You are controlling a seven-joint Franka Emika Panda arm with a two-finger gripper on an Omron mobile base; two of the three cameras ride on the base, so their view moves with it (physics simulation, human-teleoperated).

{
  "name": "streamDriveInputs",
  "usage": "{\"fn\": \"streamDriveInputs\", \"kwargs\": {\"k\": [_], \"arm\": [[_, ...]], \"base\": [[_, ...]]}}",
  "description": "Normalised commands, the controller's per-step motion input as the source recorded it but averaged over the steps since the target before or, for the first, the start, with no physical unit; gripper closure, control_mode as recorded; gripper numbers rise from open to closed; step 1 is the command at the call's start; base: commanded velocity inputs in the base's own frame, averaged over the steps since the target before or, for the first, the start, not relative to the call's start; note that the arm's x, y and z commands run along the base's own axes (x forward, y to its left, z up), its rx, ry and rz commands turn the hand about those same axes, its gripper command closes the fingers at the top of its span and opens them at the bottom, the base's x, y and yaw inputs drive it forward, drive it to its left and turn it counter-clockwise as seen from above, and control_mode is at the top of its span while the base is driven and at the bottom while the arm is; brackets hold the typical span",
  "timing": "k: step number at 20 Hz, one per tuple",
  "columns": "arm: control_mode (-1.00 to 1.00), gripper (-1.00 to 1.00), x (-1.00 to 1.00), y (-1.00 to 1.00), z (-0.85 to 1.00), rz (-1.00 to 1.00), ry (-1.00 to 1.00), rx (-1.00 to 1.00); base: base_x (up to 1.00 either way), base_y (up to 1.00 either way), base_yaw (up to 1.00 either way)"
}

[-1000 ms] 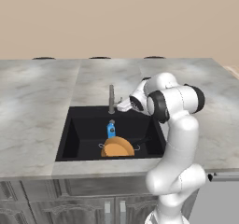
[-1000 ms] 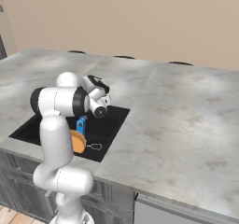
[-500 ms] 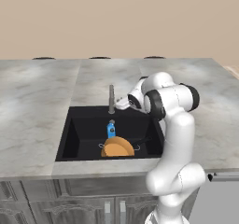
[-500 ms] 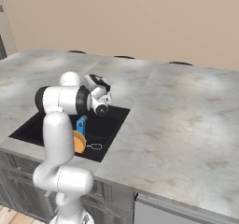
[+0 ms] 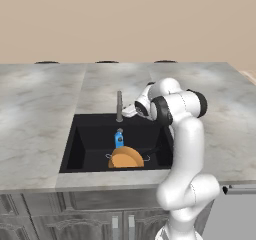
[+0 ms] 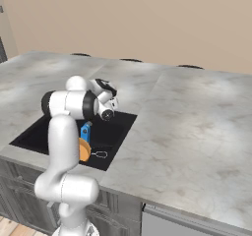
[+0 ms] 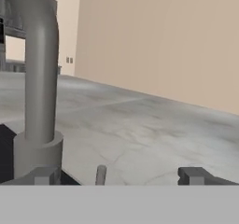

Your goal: Pick the strainer and saucepan and place them in the sink. Then turn on the water.

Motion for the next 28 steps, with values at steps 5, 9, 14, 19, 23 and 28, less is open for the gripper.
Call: {"fn": "streamDriveInputs", "kwargs": {"k": [5,9,14,19,23,28], "arm": [[-1.00,-1.00,0.16,0.00,-0.26,0.00,0.00,0.00],[-1.00,-1.00,0.19,0.00,-0.26,0.00,0.00,0.00],[-1.00,-1.00,0.25,0.00,-0.22,0.00,0.00,0.00],[-1.00,-1.00,0.24,0.00,-0.25,0.00,0.00,0.00],[-1.00,-1.00,0.22,0.05,-0.23,0.00,0.00,0.00],[-1.00,1.00,0.01,0.17,-0.34,0.00,0.01,0.00]], "base": [[0.00,0.00,0.00],[0.00,0.00,0.00],[0.00,0.00,0.00],[0.00,0.00,0.00],[0.00,0.00,0.00],[0.00,0.00,0.00]]}}
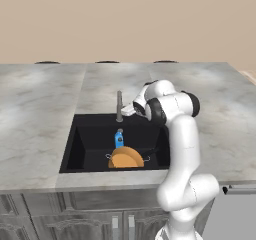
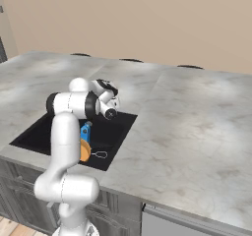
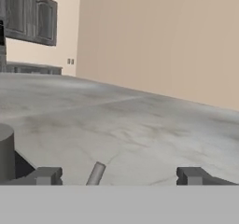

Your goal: Pick the strainer and saucepan and place them in the sink. Then turn on the water.

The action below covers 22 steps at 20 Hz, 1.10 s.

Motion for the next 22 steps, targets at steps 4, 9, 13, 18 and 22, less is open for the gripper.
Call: {"fn": "streamDriveInputs", "kwargs": {"k": [4,9,13,18,22], "arm": [[-1.00,1.00,0.00,0.14,-0.29,0.00,0.01,0.00],[-1.00,1.00,0.00,0.05,-0.10,0.00,0.00,-0.01],[-1.00,1.00,0.00,-0.08,-0.19,0.01,0.00,0.06],[-1.00,1.00,0.00,-0.54,-0.22,0.00,0.00,0.18],[-1.00,1.00,0.00,-0.69,-0.27,-0.03,0.00,0.19]], "base": [[0.00,0.00,0.00],[0.00,0.00,0.00],[0.00,0.00,0.00],[0.00,0.00,0.00],[0.00,0.00,0.00]]}}
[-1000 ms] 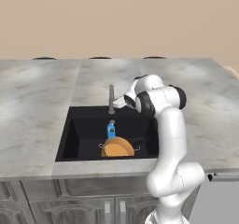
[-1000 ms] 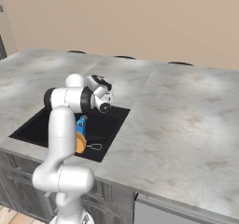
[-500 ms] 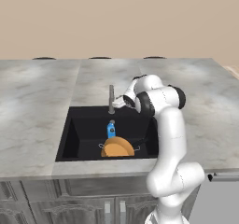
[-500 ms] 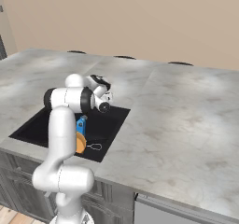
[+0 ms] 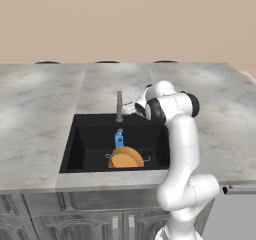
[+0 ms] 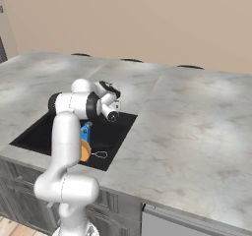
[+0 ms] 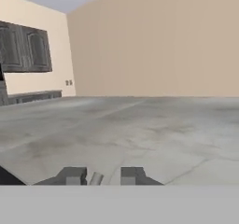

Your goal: Pick the strainer and saucepan and place them in the sink. Then turn on the water.

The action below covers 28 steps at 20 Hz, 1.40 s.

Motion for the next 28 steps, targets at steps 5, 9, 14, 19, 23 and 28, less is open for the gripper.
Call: {"fn": "streamDriveInputs", "kwargs": {"k": [5,9,14,19,23,28], "arm": [[-1.00,1.00,-0.05,-0.50,-0.29,-0.08,0.10,0.07],[-1.00,1.00,0.00,-0.78,-0.53,0.00,0.22,0.09],[-1.00,1.00,-0.07,-0.88,-0.53,0.00,0.23,0.15],[-1.00,1.00,-0.25,-0.92,-0.41,0.00,0.11,0.18],[-1.00,1.00,-0.32,-0.94,-0.39,-0.01,0.09,0.19],[-1.00,1.00,-0.35,-0.92,-0.38,-0.03,0.06,0.19]], "base": [[0.00,0.00,0.00],[0.00,0.00,0.00],[0.00,0.00,0.00],[0.00,0.00,0.00],[0.00,0.00,0.00],[0.00,0.00,0.00]]}}
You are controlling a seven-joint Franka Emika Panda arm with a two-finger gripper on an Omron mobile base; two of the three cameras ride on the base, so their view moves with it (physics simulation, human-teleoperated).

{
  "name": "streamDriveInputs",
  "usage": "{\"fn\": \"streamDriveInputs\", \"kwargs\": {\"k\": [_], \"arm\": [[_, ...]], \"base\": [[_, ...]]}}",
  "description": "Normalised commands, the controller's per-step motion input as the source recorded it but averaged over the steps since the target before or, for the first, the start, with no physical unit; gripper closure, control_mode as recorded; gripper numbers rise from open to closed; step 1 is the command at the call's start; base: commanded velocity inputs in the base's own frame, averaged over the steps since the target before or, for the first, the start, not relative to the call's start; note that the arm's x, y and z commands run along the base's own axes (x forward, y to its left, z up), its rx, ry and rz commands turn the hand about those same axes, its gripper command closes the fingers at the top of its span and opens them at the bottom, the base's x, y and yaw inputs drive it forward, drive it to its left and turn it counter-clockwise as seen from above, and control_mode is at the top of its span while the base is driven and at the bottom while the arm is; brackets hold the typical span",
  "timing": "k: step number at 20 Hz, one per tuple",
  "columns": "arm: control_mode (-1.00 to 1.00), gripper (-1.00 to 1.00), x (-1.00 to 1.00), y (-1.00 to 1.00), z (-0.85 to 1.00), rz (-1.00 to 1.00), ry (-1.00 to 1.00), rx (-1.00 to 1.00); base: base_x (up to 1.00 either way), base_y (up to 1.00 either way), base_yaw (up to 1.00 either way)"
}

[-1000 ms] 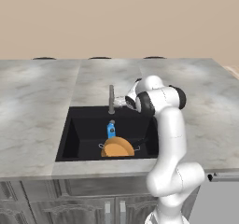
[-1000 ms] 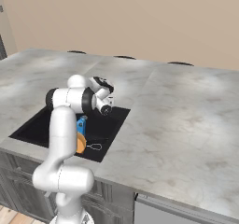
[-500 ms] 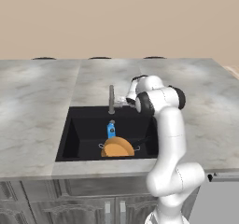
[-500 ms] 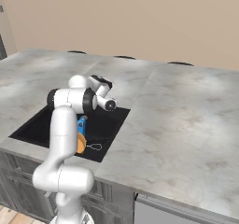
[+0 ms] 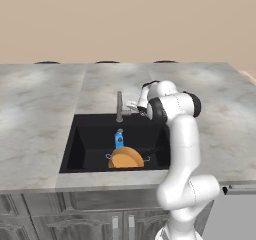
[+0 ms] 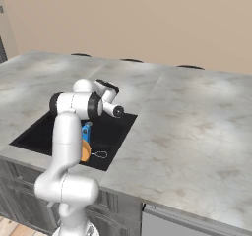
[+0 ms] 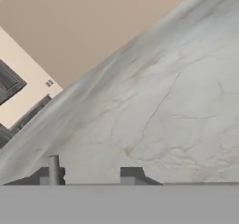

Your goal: Pick the strainer and saucepan and place them in the sink. Then turn on the water.

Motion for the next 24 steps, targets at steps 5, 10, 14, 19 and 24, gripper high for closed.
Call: {"fn": "streamDriveInputs", "kwargs": {"k": [5,10,14,19,24], "arm": [[-1.00,1.00,-0.29,-0.64,-0.48,-0.05,0.04,0.08],[-1.00,1.00,-0.22,-0.85,-0.56,-0.07,0.10,0.13],[-1.00,1.00,-0.22,-0.82,-0.61,-0.07,0.11,0.13],[-1.00,1.00,-0.25,-0.73,-0.55,-0.06,0.06,0.13],[-1.00,1.00,-0.20,-0.44,-0.20,-0.01,0.00,0.10]], "base": [[0.00,0.00,0.00],[0.00,0.00,0.00],[0.00,0.00,0.00],[0.00,0.00,0.00],[0.00,0.00,0.00]]}}
